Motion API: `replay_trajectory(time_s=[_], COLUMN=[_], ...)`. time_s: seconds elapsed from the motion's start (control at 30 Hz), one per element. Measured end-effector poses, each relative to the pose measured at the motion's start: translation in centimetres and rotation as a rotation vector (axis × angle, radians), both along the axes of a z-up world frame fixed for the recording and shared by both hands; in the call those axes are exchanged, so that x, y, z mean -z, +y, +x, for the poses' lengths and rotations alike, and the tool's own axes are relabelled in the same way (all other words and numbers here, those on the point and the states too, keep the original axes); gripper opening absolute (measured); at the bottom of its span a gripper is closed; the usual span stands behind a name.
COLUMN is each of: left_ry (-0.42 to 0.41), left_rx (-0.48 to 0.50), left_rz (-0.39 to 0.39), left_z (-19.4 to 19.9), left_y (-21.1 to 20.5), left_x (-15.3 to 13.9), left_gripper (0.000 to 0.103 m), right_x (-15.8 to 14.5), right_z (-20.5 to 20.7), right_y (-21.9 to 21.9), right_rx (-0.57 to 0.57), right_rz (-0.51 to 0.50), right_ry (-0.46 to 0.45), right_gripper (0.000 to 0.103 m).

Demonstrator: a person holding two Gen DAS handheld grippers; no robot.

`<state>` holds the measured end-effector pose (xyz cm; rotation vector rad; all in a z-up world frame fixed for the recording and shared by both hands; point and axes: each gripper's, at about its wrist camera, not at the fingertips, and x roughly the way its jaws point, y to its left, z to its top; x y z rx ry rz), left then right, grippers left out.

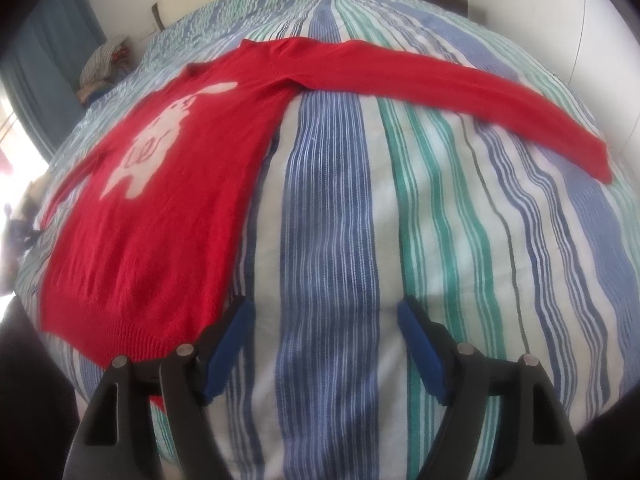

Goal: Fold small clothes

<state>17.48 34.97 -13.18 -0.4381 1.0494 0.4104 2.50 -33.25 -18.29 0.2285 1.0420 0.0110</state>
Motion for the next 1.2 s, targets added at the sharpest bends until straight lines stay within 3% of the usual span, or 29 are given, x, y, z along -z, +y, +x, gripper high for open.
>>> replay_trajectory(time_s=[0.07, 0.17, 0.23, 0.33, 0.43, 0.7, 0.9, 1.07, 1.2], left_ry=[-0.062, -0.115, -0.145, -0.15, -0.106, 0.008, 0.014, 0.026, 0.028], left_rx=[0.025, 0.122, 0.209, 0.34, 0.421, 0.327, 0.393, 0.43, 0.428], left_rz=[0.044, 0.032, 0.015, -0.001, -0.042, -0.139, -0.085, -0.006, 0.002], left_z=[-1.3, -2.8, -3.2, -3.4, -3.0, -2.7, -3.2, -3.7, -3.7], left_y=[-1.6, -5.0, -8.3, -13.7, -17.5, -19.1, -20.2, -21.1, -21.2], left_x=[-2.4, -4.9, -6.0, -5.8, -3.7, 2.7, 3.6, 4.1, 4.2], left_gripper=[0.087, 0.088, 0.093, 0.097, 0.097, 0.097, 0.102, 0.102, 0.103], right_x=[-1.2, -2.7, -3.1, -2.5, -1.9, 0.0, 1.7, 2.3, 2.6], right_z=[-0.6, -1.2, -1.2, -0.9, -0.6, -0.4, 0.4, 0.5, 0.5], right_y=[-0.5, -1.3, -2.0, -2.8, -3.2, -3.3, -2.6, -1.7, -1.9], right_rx=[0.025, 0.08, 0.112, 0.146, 0.163, 0.163, 0.138, 0.118, 0.125], right_rz=[-0.006, -0.032, -0.042, -0.028, -0.019, -0.039, -0.068, -0.118, -0.112], right_ry=[-0.06, -0.136, -0.158, -0.134, -0.107, -0.032, 0.033, 0.043, 0.039], right_gripper=[0.075, 0.089, 0.091, 0.091, 0.091, 0.091, 0.102, 0.103, 0.103])
